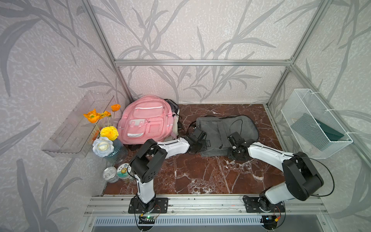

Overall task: Zip up the backpack
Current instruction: Zip the zipper on the backpack.

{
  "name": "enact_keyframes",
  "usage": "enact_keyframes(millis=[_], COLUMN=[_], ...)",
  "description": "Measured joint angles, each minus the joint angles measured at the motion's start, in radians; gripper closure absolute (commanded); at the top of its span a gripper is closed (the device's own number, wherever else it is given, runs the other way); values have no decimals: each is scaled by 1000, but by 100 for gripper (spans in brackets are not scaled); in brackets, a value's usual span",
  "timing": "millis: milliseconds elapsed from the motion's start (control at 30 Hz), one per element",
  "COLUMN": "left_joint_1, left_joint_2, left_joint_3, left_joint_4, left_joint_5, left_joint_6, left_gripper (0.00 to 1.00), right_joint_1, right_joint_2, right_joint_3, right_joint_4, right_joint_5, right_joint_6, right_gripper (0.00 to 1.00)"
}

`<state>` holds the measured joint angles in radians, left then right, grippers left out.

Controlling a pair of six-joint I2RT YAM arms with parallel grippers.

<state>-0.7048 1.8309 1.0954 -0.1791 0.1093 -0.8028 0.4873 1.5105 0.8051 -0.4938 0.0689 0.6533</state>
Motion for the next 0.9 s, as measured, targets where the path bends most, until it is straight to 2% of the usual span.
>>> enact_keyframes(millis=[233,367,600,900], left_joint_1=[5,5,13,63], left_joint_2=[0,0,0,0], left_joint_3=[0,0,0,0], left_joint_4=[1,1,0,3], left_joint_5=[-3,-6,-15,-10], left_joint_6=[0,0,10,44], left_gripper=[69,71,82,92], right_joint_1=[0,0,0,3], right_joint_2=[29,62,53,-47], right_joint_3=[-4,-4,-5,-4], right_joint_4=[50,70,68,22], right_joint_5=[-12,-13,10,82], right_joint_6=[0,-2,-7,-52], right_gripper=[73,85,100,100])
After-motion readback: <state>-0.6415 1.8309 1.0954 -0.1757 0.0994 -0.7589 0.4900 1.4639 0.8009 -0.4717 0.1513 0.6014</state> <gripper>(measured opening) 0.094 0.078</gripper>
